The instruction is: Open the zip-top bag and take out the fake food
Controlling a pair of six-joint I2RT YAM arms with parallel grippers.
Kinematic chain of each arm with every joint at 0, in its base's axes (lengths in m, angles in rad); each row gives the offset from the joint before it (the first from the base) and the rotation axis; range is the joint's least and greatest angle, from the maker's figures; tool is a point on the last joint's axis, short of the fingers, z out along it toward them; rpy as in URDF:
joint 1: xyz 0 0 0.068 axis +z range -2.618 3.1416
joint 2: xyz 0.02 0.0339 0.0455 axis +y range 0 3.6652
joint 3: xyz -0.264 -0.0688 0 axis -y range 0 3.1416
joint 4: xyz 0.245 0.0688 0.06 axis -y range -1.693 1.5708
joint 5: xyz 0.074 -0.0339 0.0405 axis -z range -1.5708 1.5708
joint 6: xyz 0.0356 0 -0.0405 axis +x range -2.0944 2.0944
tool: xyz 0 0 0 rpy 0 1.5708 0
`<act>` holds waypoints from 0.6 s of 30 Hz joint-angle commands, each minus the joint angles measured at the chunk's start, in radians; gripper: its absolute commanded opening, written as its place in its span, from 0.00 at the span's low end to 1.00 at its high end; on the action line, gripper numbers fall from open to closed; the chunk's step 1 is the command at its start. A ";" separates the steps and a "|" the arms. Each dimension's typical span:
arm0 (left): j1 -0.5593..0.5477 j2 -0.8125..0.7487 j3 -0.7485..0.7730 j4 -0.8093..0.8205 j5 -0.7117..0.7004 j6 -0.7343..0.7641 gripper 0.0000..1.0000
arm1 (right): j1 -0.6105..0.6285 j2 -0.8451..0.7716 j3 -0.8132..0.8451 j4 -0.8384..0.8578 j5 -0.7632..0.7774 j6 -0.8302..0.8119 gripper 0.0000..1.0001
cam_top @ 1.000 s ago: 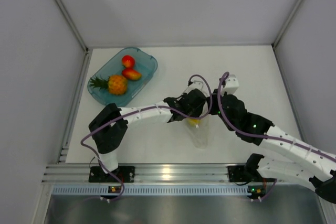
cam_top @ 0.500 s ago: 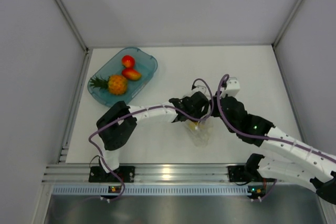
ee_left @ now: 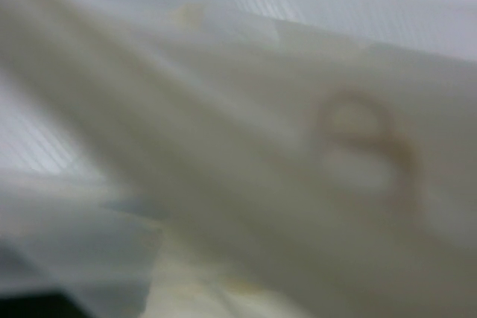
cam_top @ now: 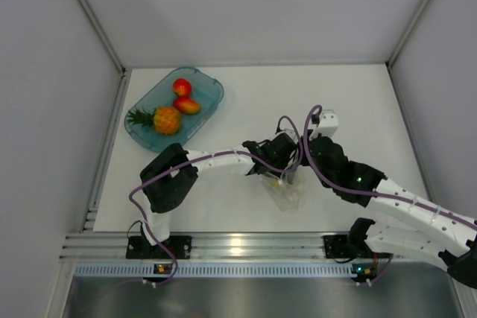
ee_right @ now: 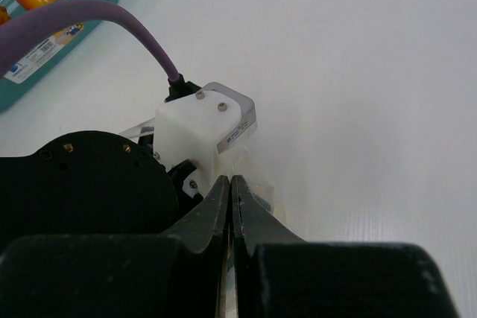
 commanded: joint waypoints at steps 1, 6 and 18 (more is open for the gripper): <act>-0.011 -0.017 -0.001 -0.070 0.044 0.015 0.86 | 0.018 0.007 0.015 0.069 -0.032 -0.013 0.00; -0.013 0.009 0.007 -0.089 0.052 0.022 0.54 | 0.019 0.012 0.017 0.072 -0.035 -0.013 0.00; -0.013 -0.078 0.010 -0.083 -0.025 -0.009 0.00 | 0.019 0.012 0.021 0.069 -0.012 -0.029 0.00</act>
